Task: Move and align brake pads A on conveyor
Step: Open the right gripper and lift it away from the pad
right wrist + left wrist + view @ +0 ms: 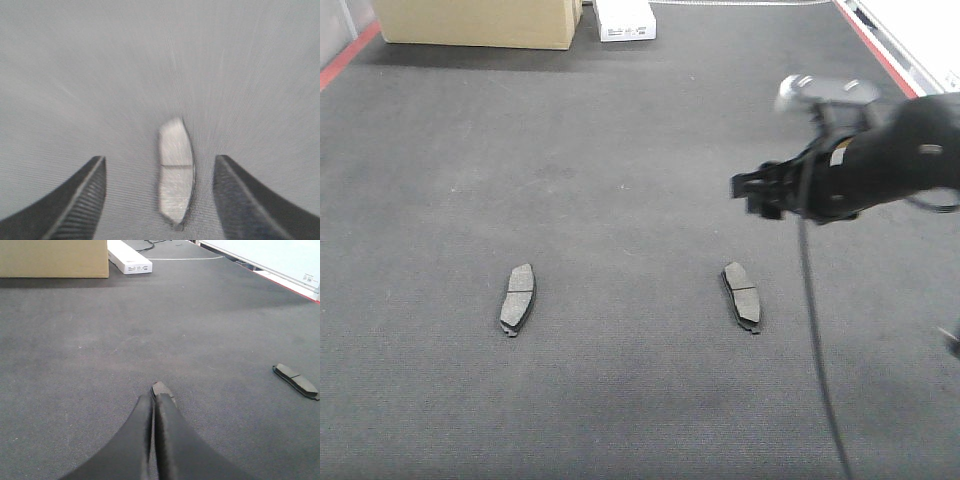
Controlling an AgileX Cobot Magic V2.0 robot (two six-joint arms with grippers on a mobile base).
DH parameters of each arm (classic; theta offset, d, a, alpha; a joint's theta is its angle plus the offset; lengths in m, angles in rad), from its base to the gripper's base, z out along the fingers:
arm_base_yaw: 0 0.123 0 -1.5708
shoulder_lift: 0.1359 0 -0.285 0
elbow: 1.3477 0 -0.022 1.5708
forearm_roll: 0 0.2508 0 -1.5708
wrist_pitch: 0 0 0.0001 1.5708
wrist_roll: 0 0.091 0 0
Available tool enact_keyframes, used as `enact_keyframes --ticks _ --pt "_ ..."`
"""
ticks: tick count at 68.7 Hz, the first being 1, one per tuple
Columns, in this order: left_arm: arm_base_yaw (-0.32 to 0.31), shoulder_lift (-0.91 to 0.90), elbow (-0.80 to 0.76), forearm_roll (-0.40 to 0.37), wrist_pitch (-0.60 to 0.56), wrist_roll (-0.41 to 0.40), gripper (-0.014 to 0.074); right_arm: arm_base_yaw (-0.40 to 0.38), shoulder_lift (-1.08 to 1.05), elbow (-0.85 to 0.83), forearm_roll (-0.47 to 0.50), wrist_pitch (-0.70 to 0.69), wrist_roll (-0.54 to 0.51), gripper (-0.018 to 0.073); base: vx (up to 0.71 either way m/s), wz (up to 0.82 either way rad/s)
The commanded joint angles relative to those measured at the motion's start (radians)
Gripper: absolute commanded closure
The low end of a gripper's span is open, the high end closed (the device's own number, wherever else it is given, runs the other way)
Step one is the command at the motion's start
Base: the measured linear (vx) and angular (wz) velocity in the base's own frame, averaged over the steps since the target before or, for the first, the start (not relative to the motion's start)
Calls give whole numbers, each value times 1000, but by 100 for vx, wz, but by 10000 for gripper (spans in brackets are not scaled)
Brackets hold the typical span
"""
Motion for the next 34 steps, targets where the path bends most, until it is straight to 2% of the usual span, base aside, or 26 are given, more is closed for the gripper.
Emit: enact_keyframes --ticks 1,18,34 --pt "-5 7 -24 9 -75 1 601 -3 -146 71 -34 -89 -4 186 0 0" --pt "-5 7 -24 9 -75 1 601 -3 -475 332 -74 -140 -4 295 0 0" --pt "-5 7 -24 9 -75 1 601 -3 -741 534 -79 -184 -14 509 0 0"
